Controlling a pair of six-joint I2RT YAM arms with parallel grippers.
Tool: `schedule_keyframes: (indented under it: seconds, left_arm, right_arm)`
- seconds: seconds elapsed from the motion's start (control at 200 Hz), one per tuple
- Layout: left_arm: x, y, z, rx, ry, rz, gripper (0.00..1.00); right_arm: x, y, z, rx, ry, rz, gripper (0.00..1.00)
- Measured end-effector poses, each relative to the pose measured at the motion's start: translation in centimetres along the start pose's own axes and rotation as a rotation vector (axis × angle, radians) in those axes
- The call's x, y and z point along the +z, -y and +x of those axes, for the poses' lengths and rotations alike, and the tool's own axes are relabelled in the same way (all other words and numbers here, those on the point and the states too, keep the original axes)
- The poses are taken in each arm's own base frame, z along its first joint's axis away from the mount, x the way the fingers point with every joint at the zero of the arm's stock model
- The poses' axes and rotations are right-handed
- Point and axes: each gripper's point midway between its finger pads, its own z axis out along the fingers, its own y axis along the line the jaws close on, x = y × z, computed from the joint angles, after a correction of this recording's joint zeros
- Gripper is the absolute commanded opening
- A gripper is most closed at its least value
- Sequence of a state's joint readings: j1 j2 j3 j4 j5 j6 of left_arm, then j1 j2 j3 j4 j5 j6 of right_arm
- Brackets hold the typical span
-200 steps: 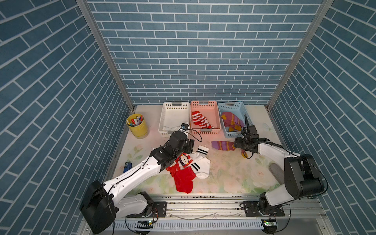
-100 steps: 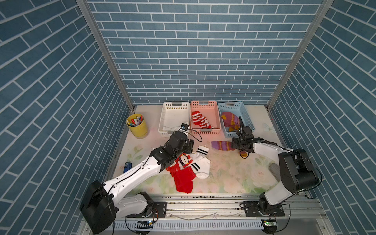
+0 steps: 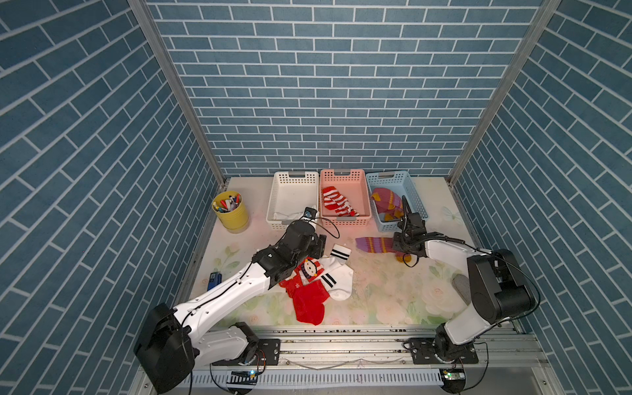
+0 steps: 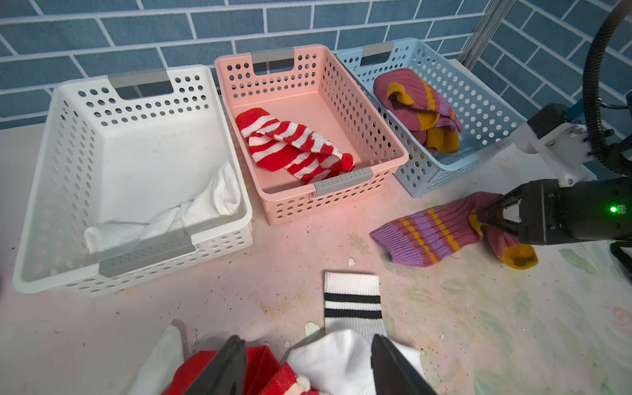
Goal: Sort the socks into the basket by color
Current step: Pick up the sock at the center of the board.
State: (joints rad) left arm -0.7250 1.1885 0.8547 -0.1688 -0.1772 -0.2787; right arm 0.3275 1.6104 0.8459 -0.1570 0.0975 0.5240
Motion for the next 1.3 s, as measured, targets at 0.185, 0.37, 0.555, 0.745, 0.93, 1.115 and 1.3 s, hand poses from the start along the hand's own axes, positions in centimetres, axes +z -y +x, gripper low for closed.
schedule_keyframes:
  seconds: [0.185, 0.37, 0.555, 0.745, 0.93, 1.115, 1.3]
  left_arm:
    - [-0.1, 0.0, -0.1, -0.001, 0.001, 0.003, 0.64]
    - [-0.5, 0.1, -0.4, -0.004, 0.012, 0.009, 0.64]
    - [-0.5, 0.2, -0.3, -0.004, 0.008, 0.018, 0.64]
    - [-0.5, 0.4, -0.2, -0.009, 0.005, 0.026, 0.64]
    - [-0.5, 0.4, -0.2, -0.011, 0.003, 0.027, 0.64]
    - [-0.5, 0.3, 0.2, -0.014, -0.010, 0.023, 0.64]
    - [-0.9, 0.2, 0.1, -0.020, -0.008, 0.023, 0.64]
  right_arm:
    - [-1.2, 0.0, 0.1, 0.001, 0.007, -0.011, 0.01]
    - [-5.9, -0.5, -1.6, 0.003, 0.092, -0.064, 0.00]
    - [-10.9, -0.9, -3.2, 0.002, 0.177, -0.116, 0.01]
    - [-14.8, -1.9, -5.5, -0.023, 0.240, -0.152, 0.01]
    - [-18.5, -3.0, -8.5, -0.055, 0.322, -0.183, 0.02]
    - [-20.9, -4.2, -11.5, -0.085, 0.384, -0.202, 0.02]
    - [-20.2, -5.8, -14.3, -0.126, 0.388, -0.194, 0.02]
